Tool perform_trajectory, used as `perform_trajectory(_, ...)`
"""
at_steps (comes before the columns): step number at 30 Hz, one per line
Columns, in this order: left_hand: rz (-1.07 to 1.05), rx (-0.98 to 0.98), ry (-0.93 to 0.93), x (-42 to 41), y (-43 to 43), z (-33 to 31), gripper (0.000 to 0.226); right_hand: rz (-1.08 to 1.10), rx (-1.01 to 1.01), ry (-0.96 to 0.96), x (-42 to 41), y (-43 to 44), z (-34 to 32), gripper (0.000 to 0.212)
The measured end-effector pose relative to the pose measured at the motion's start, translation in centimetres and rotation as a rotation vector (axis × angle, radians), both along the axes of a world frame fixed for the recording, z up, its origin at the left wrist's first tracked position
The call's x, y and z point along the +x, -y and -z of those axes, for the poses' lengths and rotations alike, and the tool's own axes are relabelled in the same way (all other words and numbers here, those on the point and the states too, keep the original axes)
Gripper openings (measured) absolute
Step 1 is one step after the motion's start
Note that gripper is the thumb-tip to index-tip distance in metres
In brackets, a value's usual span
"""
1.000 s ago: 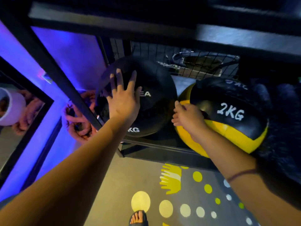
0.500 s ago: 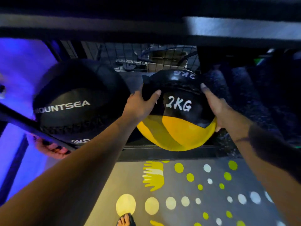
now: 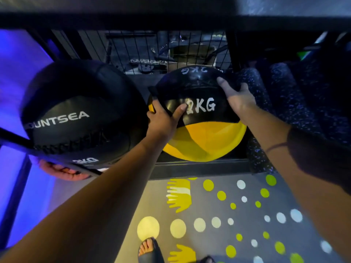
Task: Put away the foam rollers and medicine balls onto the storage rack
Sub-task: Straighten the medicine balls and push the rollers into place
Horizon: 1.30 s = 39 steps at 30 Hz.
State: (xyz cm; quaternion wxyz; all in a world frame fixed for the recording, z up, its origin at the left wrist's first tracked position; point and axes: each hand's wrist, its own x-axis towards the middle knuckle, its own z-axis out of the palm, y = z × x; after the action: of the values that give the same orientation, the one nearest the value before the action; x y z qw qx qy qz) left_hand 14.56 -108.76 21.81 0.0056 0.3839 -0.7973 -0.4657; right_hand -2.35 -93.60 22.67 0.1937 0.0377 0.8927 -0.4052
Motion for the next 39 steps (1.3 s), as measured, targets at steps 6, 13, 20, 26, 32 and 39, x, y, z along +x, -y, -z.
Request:
perform_trajectory(6,-0.053,0.063,0.051,0.2,0.1,-0.4,0.105,-0.035,-0.041,-0.057,1.7,-1.7,0.5,0.11)
perform_trajectory(13,-0.171,-0.56,-0.273,2.6,-4.8,0.2,0.071,0.008,-0.168,-0.26,7.0,-12.2,4.5,0.072)
perform_trajectory(20,0.407,-0.903,-0.582,0.5,-19.3,3.6,0.027,-0.069,0.082,-0.41,4.0,-27.0,8.9,0.047)
perform_trajectory(26,0.595,-0.63,-0.037,-5.5,-31.8,9.3,0.084,-0.339,0.136,-0.465,1.4,-36.2,10.7,0.044)
perform_trajectory(32,0.526,-0.557,0.31,-10.2,-35.9,10.8,0.108,-0.639,0.394,-0.507,-4.5,-40.0,10.0,0.066)
perform_trajectory(39,0.673,-0.723,0.417,-15.3,-32.8,9.5,0.087,-0.67,0.422,-0.415,-5.4,-40.1,12.1,0.081)
